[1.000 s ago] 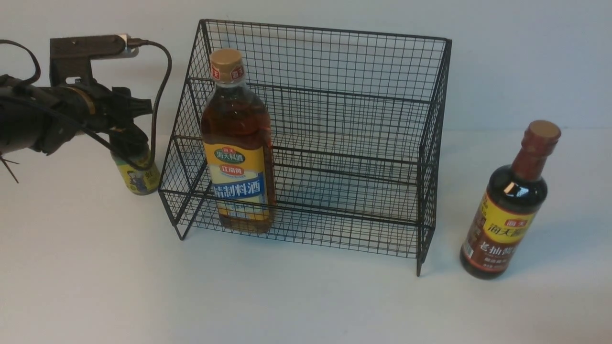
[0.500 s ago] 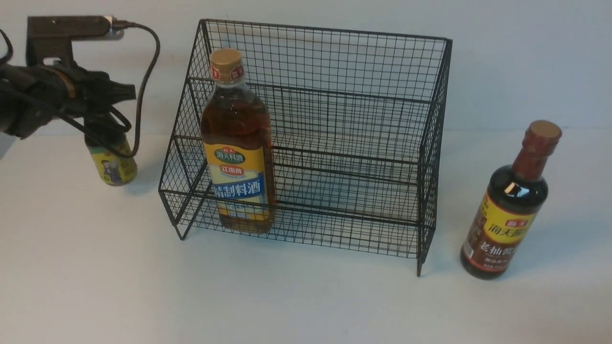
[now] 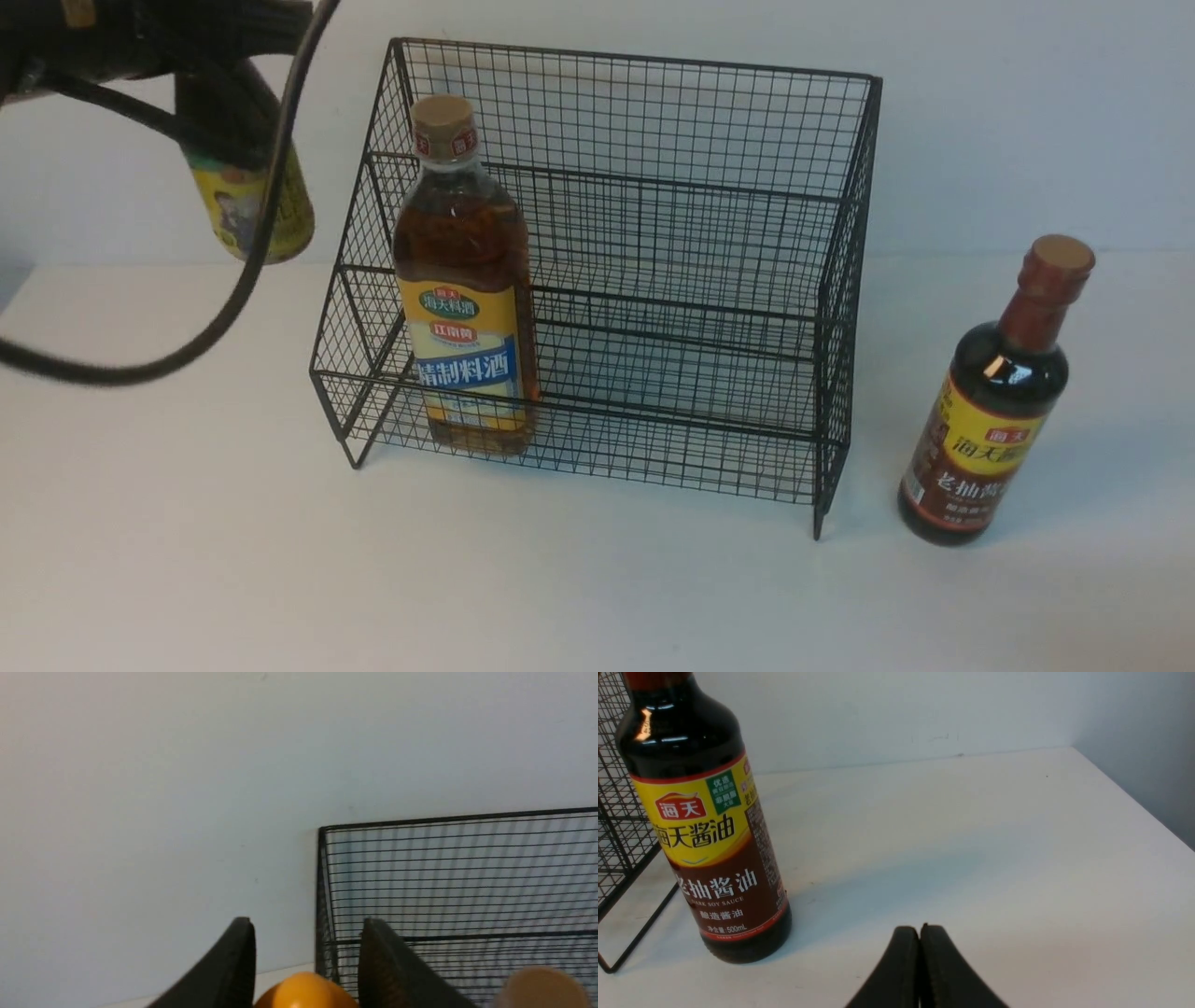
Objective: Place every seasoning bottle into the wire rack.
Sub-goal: Use the left arm to put the condiment bottle back on the shelf
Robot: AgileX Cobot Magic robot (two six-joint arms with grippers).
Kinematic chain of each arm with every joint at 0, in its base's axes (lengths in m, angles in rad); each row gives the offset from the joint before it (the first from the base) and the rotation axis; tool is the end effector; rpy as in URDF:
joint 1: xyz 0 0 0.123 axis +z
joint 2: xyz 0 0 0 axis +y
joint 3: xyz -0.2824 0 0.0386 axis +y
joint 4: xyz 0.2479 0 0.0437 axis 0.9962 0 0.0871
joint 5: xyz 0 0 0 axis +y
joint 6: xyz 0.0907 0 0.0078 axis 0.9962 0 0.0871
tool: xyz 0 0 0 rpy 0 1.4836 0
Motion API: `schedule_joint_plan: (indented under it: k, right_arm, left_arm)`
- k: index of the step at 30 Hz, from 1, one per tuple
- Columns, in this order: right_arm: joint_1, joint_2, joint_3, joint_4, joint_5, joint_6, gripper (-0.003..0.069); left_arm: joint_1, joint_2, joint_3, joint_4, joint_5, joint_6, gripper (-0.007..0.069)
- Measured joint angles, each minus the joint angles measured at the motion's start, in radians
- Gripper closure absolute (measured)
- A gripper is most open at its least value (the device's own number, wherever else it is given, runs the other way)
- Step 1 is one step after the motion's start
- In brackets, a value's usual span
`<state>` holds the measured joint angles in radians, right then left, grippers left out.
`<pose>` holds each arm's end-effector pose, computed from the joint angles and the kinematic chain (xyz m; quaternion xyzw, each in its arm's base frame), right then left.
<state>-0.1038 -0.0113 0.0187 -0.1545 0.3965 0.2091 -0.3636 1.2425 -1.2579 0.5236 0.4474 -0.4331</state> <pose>0.0510 -0.0108 0.1722 0.0861 0.8037 -0.0350 0.5877 0.2666 -0.0803 0.4246 0.0989 0.7940 -0.0074 0.5998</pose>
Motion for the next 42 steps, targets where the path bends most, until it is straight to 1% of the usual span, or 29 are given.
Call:
schedule_joint_plan:
  k: [4, 7, 9, 12, 13, 14, 16, 18, 24, 25, 27, 31, 32, 38, 42]
  right_arm:
    - [0.0, 0.0, 0.0, 0.0, 0.0, 0.0, 0.0672]
    - [0.0, 0.0, 0.0, 0.0, 0.0, 0.0, 0.0672]
    - [0.0, 0.0, 0.0, 0.0, 0.0, 0.0, 0.0672]
    - [0.0, 0.0, 0.0, 0.0, 0.0, 0.0, 0.0672]
    - [0.0, 0.0, 0.0, 0.0, 0.0, 0.0, 0.0672]
    - [0.0, 0.0, 0.0, 0.0, 0.0, 0.0, 0.0672]
    - [0.0, 0.0, 0.0, 0.0, 0.0, 0.0, 0.0672]
    - [0.0, 0.0, 0.0, 0.0, 0.0, 0.0, 0.0672]
    - [0.0, 0.0, 0.0, 0.0, 0.0, 0.0, 0.0672]
    - [0.0, 0.0, 0.0, 0.0, 0.0, 0.0, 0.0672]
    - [0.0, 0.0, 0.0, 0.0, 0.0, 0.0, 0.0672]
    - [0.0, 0.0, 0.0, 0.0, 0.0, 0.0, 0.0672]
    - [0.0, 0.0, 0.0, 0.0, 0.0, 0.0, 0.0672]
    - [0.0, 0.0, 0.0, 0.0, 0.0, 0.0, 0.0672]
    - [0.0, 0.0, 0.0, 0.0, 0.0, 0.0, 0.0672]
  left_arm:
    - [-0.089, -0.08, 0.0, -0.005, 0.078, 0.024, 0.0364]
    - [-0.146, -0.119, 0.0, -0.032, 0.135, 0.024, 0.0364]
    - [-0.207, -0.135, 0.0, -0.055, 0.155, 0.024, 0.0364]
    - [-0.282, -0.129, 0.0, -0.08, 0.154, 0.024, 0.0364]
    - [-0.288, -0.127, 0.0, -0.081, 0.153, 0.024, 0.0364]
    - [-0.33, -0.104, 0.0, -0.086, 0.137, 0.024, 0.0364]
    - [-0.353, -0.08, 0.0, -0.087, 0.119, 0.024, 0.0364]
    - [-0.381, -0.024, 0.0, -0.087, 0.063, 0.024, 0.0364]
    - [-0.395, 0.165, 0.0, -0.085, -0.132, 0.024, 0.0364]
    - [-0.395, 0.177, 0.0, -0.084, -0.138, 0.024, 0.0364]
    - [-0.395, 0.254, 0.001, -0.078, -0.214, 0.024, 0.0364]
    - [-0.395, 0.34, 0.001, -0.072, -0.3, 0.024, 0.0364]
    - [-0.395, 0.366, -0.001, -0.067, -0.35, 0.024, 0.0364]
    - [-0.394, 0.401, -0.001, -0.063, -0.388, 0.026, 0.0364]
    - [-0.37, 0.402, -0.001, -0.064, -0.404, 0.028, 0.0364]
